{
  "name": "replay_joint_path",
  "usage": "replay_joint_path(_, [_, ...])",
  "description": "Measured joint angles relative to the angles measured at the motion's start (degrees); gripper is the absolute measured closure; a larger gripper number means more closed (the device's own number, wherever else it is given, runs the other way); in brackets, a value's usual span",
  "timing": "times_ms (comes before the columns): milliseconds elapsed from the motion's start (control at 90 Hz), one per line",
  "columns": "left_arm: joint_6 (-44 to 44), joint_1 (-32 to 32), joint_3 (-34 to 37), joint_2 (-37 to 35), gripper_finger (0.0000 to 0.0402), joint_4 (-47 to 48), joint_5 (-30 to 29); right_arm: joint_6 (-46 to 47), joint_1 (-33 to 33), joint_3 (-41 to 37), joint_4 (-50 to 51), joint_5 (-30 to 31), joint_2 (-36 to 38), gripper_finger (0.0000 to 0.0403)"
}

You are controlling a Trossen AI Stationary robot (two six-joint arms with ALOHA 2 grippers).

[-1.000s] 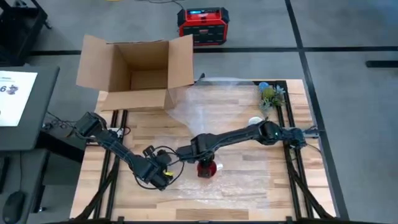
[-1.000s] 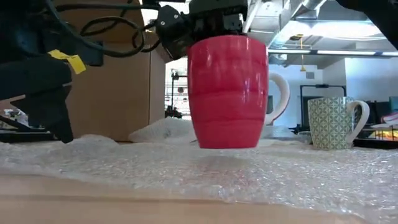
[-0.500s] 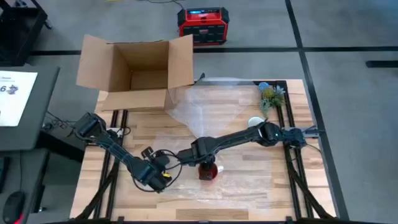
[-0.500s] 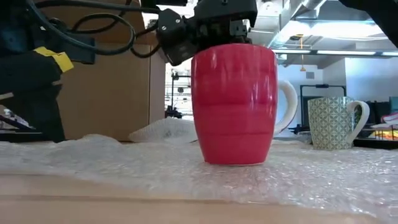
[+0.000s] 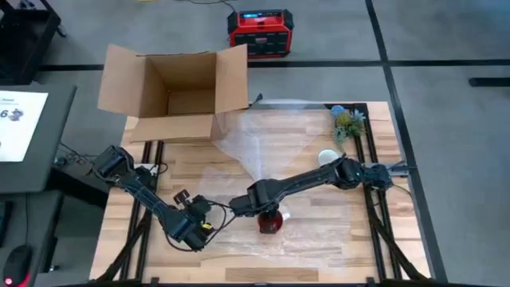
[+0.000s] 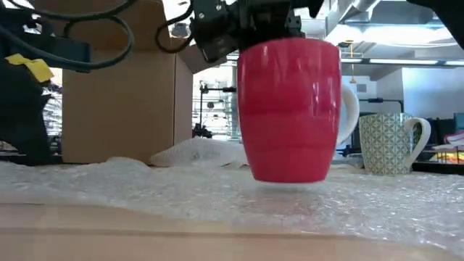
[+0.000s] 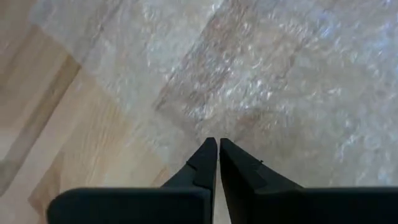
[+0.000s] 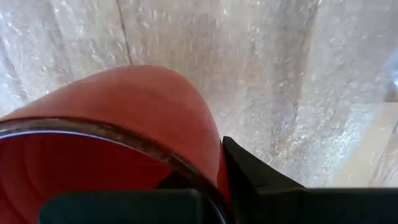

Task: Wrap mug
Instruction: Wrap the red mug with bubble wrap

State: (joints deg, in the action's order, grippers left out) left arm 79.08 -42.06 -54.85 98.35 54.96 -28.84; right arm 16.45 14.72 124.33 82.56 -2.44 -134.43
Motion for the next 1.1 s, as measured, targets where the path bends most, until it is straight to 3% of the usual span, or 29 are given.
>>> replay_joint_path(422, [4.04, -1.78, 0.00, 0.00, 0.0402, 1.15, -0.02, -1.33, 1.06, 0.04, 2.25, 2.85, 0.37, 0.0386])
replay_joint_path(767, [4.75, -1.79, 0.00, 0.00, 0.0402, 1.09, -0.05, -3.87, -0.47, 0.11, -3.99, 2.38, 0.77, 0.0385])
replay_joint_path(1100, [4.82, -1.79, 0.00, 0.00, 0.0402, 1.05, -0.24, -3.02, -1.58, 0.09, 1.02, 2.54, 0.74, 0.0385])
